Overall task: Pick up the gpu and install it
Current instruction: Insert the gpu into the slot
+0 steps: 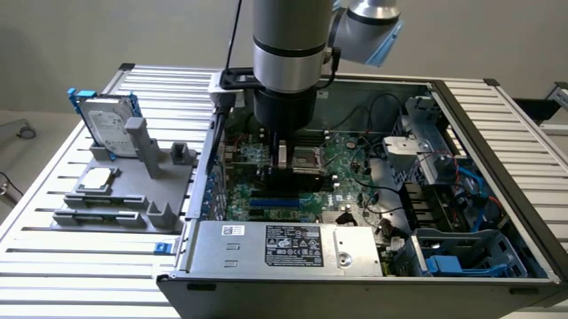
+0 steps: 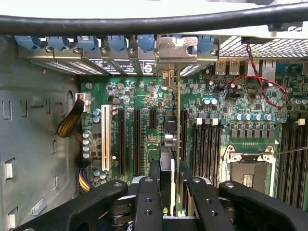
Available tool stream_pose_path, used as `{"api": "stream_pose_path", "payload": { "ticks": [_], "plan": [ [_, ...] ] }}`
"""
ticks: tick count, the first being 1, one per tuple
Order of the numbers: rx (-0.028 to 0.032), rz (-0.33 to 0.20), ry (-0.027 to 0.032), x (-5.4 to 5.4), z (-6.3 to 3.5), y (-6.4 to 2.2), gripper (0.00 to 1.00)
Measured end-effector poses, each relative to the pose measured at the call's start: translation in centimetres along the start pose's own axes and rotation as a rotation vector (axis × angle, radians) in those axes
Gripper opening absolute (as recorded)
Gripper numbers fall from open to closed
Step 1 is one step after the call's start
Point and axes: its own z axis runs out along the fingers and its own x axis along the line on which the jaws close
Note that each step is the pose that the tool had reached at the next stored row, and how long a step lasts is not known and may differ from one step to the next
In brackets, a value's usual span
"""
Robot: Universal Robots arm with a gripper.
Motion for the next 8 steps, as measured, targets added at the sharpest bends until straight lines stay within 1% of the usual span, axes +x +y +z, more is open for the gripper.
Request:
{"api": "stream_pose_path", "payload": {
  "ticks": [8],
  "plan": [
    [0.0001, 0.000, 0.0000, 0.01, 0.40, 0.03, 0.26]
  ]
}}
